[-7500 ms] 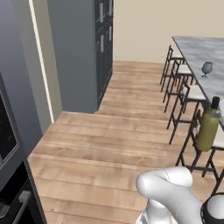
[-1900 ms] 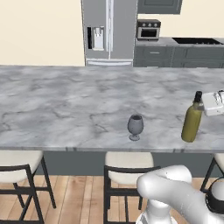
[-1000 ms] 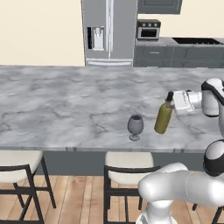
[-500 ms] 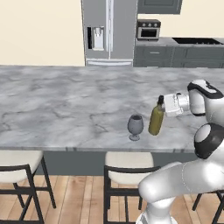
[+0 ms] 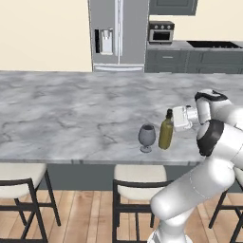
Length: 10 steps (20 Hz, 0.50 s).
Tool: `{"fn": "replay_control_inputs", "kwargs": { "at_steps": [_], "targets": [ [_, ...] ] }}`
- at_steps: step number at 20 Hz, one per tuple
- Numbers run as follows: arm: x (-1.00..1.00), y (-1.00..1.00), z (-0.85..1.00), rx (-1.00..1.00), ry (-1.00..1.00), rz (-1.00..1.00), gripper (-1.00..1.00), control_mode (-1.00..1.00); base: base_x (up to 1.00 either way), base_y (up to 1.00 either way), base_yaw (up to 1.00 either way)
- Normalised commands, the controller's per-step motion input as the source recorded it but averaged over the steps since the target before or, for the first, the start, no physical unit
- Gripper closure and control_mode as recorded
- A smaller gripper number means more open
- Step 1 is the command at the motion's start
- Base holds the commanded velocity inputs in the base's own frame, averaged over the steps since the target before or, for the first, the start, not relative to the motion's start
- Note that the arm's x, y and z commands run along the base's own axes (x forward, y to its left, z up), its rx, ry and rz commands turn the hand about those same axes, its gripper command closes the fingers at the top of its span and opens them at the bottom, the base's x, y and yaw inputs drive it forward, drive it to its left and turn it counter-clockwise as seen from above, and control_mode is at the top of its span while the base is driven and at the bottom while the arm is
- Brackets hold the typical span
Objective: There is a wine glass and glass cup on the dining counter. Place the wine bottle next to the wine glass and the juice bottle next to the glass cup.
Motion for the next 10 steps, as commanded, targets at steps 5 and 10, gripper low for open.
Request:
{"fn": "replay_control_inputs", "kwargs": {
  "at_steps": [5, 10],
  "targets": [
    [0.14, 0.0, -0.39, 0.0, 0.0, 0.0, 1.0, -1.0, 0.0, 0.0, 0.0],
    [0.15, 0.0, -0.35, 0.0, 0.0, 0.0, 1.0, -1.0, 0.0, 0.0, 0.0]
  ]
}}
